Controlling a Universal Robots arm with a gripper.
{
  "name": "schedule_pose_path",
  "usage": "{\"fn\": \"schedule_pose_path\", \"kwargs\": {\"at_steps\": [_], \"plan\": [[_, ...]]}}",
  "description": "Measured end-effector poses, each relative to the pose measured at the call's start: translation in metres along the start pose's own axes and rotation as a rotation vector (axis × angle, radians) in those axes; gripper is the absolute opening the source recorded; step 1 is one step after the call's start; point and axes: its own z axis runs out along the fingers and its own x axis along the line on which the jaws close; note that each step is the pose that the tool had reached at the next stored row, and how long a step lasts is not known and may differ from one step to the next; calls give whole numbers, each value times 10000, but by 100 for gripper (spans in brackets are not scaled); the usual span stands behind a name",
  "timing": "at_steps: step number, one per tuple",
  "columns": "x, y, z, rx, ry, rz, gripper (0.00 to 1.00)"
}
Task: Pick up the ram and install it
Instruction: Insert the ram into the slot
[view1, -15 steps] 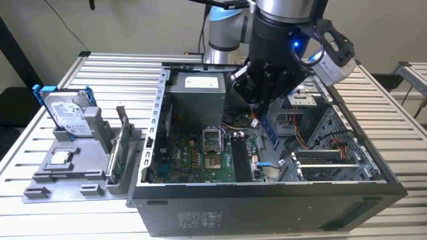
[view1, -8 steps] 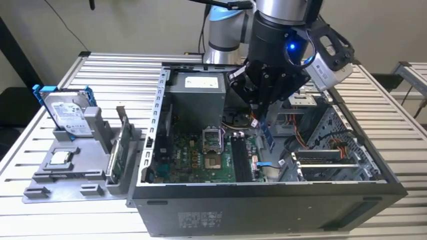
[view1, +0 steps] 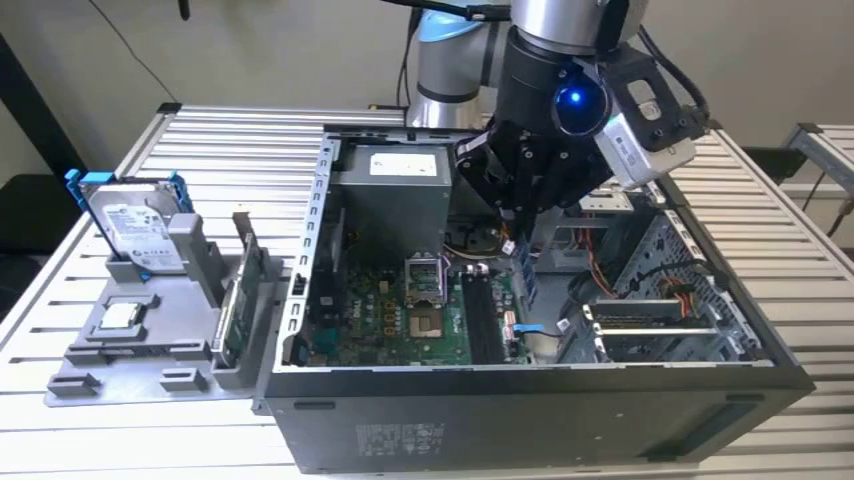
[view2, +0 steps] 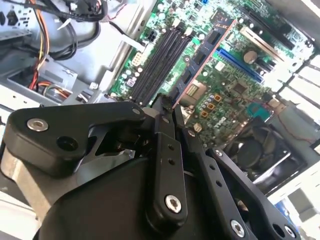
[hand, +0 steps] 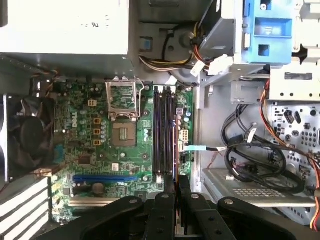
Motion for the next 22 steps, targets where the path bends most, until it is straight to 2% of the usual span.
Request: {"fn": "schedule_pose_path", "kwargs": {"at_steps": [3, 8, 10, 15, 19, 22], "plan": [[0, 1, 6, 16, -7, 424, 14], [3, 44, 10, 25, -12, 644, 14], [4, 88, 17, 28, -12, 678, 14], [9, 168, 58, 37, -33, 500, 14], [10, 198, 82, 29, -38, 208, 14], [11, 201, 85, 27, -36, 146, 14]]}}
